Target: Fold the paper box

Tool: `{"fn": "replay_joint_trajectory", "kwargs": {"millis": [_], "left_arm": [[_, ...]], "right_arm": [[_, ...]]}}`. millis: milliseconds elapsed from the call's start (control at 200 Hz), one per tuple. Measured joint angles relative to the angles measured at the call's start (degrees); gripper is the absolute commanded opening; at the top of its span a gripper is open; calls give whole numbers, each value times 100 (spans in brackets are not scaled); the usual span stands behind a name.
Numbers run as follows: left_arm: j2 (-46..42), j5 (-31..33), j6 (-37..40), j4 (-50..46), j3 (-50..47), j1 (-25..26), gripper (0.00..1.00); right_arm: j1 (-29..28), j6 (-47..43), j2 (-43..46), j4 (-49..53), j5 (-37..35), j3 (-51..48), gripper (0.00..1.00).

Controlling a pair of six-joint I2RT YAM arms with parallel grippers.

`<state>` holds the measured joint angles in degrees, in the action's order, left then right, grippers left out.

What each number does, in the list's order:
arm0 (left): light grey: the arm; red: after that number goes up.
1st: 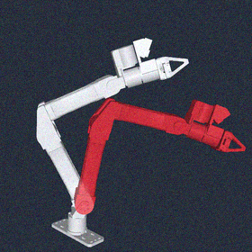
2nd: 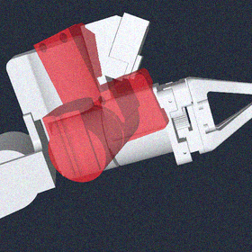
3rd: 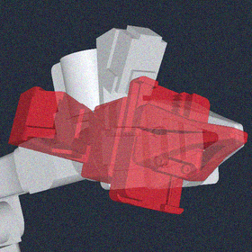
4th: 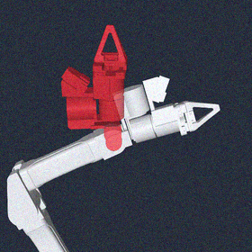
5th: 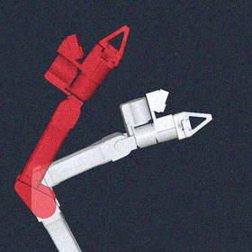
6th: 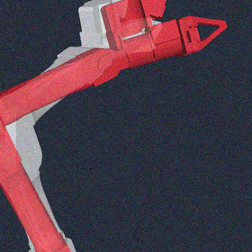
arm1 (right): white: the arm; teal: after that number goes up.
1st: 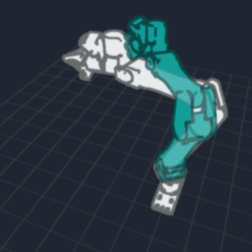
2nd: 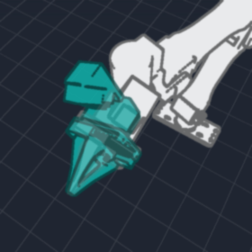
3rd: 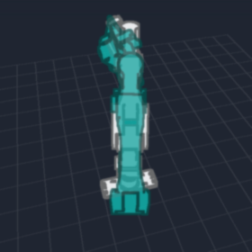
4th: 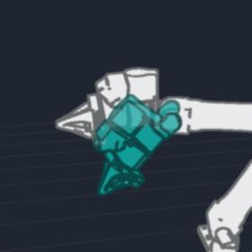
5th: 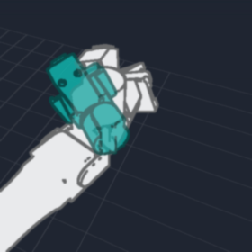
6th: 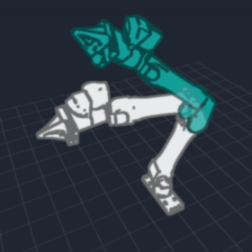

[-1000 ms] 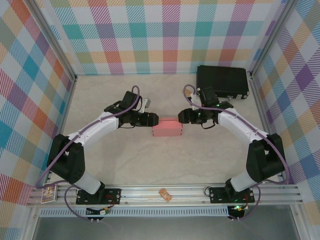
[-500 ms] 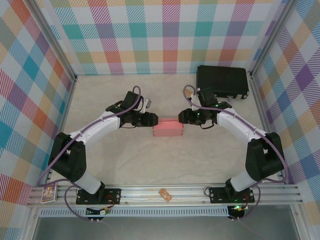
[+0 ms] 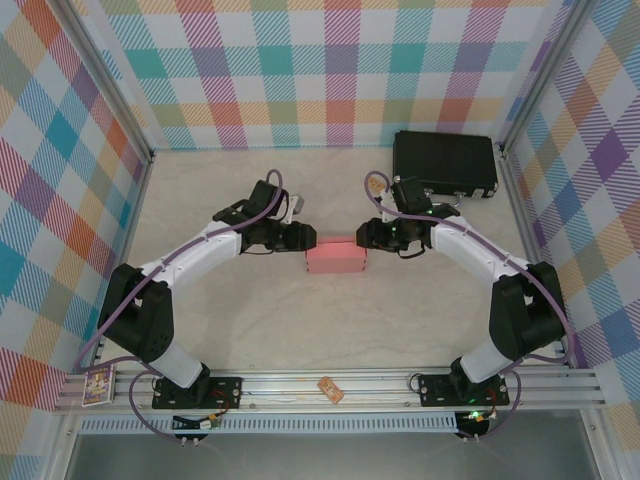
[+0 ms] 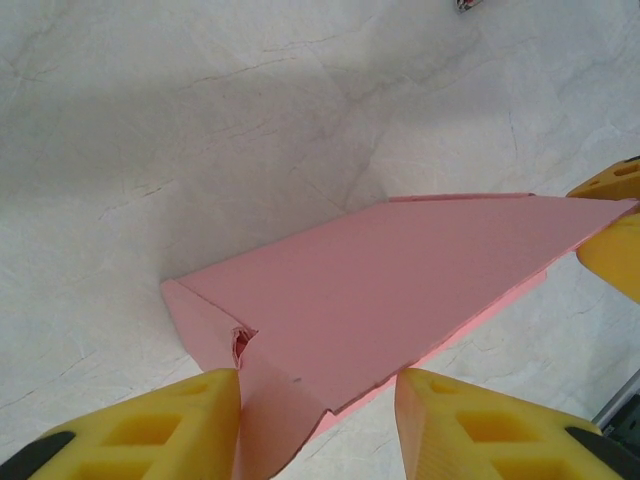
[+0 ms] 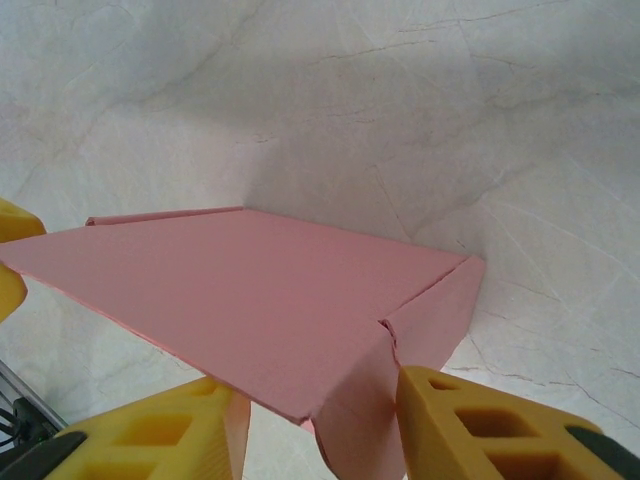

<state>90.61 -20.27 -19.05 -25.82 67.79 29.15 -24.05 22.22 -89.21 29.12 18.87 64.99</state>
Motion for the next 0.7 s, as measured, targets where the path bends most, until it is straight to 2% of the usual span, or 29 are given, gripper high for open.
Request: {"fn": "replay_joint_trajectory", "kwargs": {"millis": [425,700], "left_arm": [[52,50,-286,2,63,4,40],[90,44,-514,44,68,4,46]], "right_arm": [[-39,164,-37,-13,-42,50,38],[-42,264,-76,-13,-66,81,38]]}}
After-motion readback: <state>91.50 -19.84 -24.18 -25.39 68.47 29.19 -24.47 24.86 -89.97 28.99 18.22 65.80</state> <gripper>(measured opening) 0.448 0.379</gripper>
